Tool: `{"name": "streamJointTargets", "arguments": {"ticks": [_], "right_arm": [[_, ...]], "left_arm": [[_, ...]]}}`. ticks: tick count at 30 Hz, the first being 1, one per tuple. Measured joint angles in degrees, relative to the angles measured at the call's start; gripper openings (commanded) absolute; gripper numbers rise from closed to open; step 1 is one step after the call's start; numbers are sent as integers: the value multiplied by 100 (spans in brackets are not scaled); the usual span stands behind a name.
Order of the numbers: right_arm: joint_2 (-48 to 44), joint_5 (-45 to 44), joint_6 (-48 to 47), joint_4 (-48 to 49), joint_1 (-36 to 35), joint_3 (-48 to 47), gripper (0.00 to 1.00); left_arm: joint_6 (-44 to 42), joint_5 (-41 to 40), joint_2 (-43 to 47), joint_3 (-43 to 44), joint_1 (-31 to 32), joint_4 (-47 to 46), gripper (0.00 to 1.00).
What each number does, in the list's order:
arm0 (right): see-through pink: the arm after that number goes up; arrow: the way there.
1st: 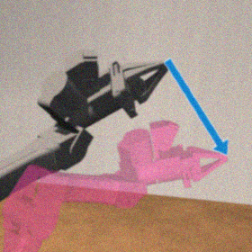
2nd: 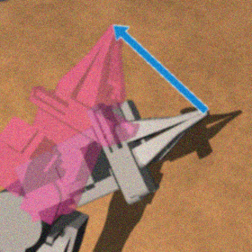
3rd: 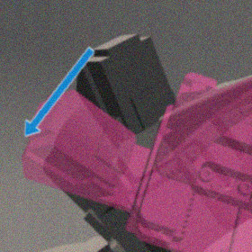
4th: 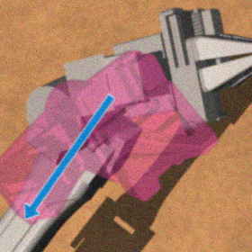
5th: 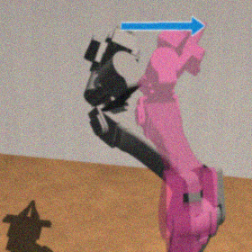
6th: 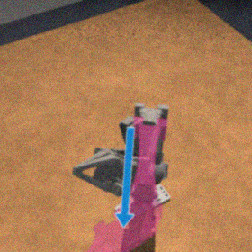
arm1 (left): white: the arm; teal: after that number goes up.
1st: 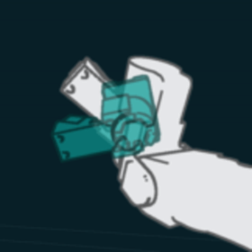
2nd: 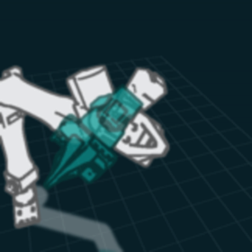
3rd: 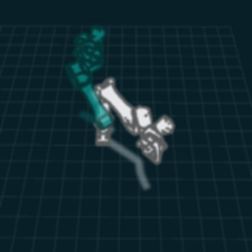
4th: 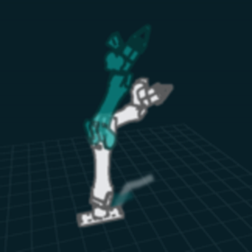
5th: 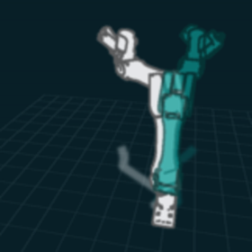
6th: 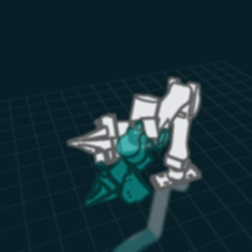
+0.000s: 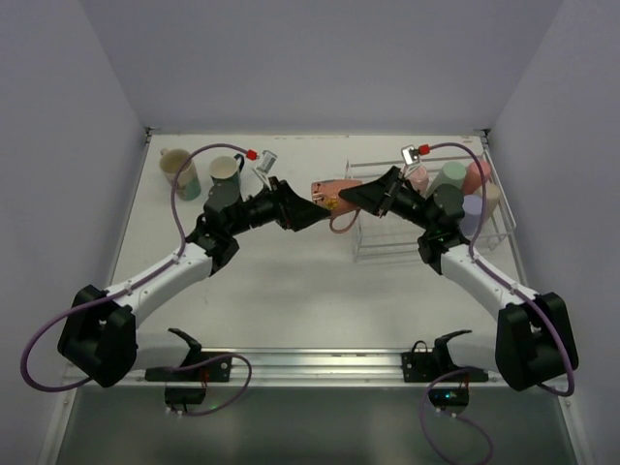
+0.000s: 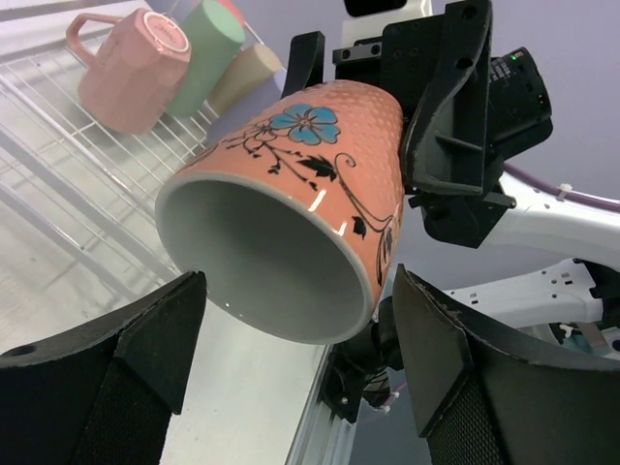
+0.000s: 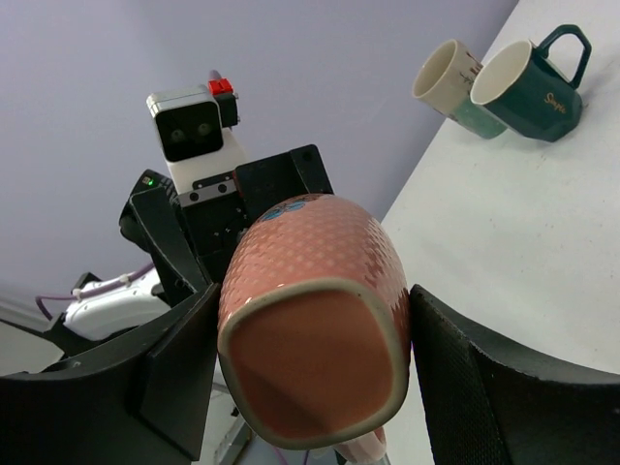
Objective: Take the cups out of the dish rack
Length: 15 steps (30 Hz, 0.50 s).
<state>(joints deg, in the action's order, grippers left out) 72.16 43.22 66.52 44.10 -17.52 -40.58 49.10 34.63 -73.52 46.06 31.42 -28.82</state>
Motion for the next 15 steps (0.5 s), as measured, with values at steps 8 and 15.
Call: {"name": "streamJointTargets", "arguments": {"ticks": [8, 15], "right_arm": [[-17, -13, -59, -44, -48, 17, 20], [-280, -118, -315, -323, -48, 48, 20]], "left_arm": [[-59, -90, 26, 68, 55, 13, 81], [-396, -354, 299, 166, 57, 472, 79]]}}
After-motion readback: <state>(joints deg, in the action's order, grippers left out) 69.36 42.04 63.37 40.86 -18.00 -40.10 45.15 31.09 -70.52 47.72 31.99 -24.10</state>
